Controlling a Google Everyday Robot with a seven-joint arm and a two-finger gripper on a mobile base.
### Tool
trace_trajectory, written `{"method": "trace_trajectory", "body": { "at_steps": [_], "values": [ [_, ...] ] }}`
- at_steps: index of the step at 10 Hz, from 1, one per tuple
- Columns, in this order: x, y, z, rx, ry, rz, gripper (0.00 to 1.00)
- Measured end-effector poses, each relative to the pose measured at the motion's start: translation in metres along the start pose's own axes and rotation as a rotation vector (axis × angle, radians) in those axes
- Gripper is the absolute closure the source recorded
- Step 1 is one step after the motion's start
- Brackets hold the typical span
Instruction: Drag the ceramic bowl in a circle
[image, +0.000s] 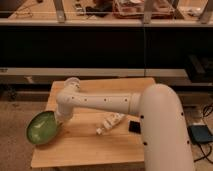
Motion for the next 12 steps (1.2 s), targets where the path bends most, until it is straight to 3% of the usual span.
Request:
{"method": "trace_trajectory", "body": {
  "at_steps": [3, 4, 5, 8, 12],
  "values": [
    [0.022, 0.025, -0.01, -0.017, 0.035, 0.063, 0.83],
    [0.039, 0.106, -0.052, -0.079, 0.114, 0.202, 0.83],
    [0.035, 0.123, -0.06, -0.099, 0.124, 0.221, 0.83],
    [-0.008, 0.169, -0.074, -0.161, 0.11, 0.254, 0.83],
    [-0.075, 0.177, -0.079, -0.181, 0.062, 0.206, 0.83]
  ]
}}
